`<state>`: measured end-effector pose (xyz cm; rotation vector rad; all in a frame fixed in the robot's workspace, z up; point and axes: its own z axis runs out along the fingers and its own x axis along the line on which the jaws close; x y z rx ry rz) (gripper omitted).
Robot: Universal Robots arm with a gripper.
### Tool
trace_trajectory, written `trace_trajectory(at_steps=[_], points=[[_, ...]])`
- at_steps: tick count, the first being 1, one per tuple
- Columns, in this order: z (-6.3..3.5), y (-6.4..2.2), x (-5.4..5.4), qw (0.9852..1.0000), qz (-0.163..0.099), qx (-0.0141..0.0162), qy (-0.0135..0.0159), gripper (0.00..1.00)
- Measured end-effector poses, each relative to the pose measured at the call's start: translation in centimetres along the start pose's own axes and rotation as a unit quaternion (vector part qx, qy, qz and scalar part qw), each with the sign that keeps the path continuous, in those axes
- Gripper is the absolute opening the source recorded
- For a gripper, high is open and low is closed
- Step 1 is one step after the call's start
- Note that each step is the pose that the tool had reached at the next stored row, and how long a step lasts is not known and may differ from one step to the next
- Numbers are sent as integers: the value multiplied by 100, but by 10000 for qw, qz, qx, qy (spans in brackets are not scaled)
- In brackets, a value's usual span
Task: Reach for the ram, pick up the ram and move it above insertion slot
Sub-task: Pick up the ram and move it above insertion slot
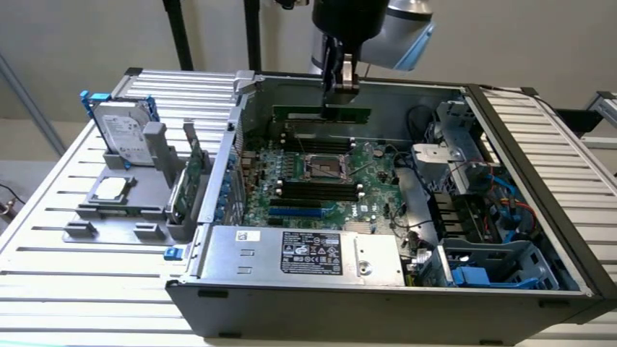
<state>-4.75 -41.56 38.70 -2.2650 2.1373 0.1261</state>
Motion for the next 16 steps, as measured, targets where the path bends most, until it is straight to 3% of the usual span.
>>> trace_trajectory(at_steps=[8,16], points=[[12,-32,-41,9997,236,19,-9,13],[12,-32,-48,9997,245,21,-9,13]])
